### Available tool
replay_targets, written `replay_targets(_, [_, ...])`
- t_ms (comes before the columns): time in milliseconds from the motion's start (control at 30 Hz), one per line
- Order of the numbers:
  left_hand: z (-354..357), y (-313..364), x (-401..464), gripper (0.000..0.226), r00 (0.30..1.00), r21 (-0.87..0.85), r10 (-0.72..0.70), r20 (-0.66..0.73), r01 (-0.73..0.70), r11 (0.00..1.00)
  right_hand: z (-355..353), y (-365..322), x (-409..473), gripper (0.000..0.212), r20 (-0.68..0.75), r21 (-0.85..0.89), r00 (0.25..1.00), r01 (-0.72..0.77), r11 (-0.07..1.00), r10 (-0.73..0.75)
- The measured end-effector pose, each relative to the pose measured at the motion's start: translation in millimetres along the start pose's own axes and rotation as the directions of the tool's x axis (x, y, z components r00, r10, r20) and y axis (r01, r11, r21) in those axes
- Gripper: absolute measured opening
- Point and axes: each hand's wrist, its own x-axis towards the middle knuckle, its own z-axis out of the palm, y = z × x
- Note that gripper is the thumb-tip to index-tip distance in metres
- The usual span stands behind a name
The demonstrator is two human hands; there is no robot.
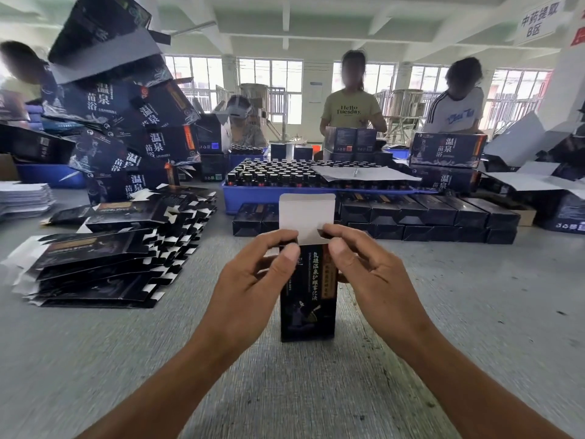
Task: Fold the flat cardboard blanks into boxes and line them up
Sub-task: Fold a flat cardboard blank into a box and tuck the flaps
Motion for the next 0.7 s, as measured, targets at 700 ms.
replay_targets(700, [3, 7, -2, 0.020, 0.998, 0.038, 0.066, -0.007, -0.066, 0.997, 4, -13, -2, 0.026, -0.151, 0.078, 0.983, 0.113, 0.991, -0.100])
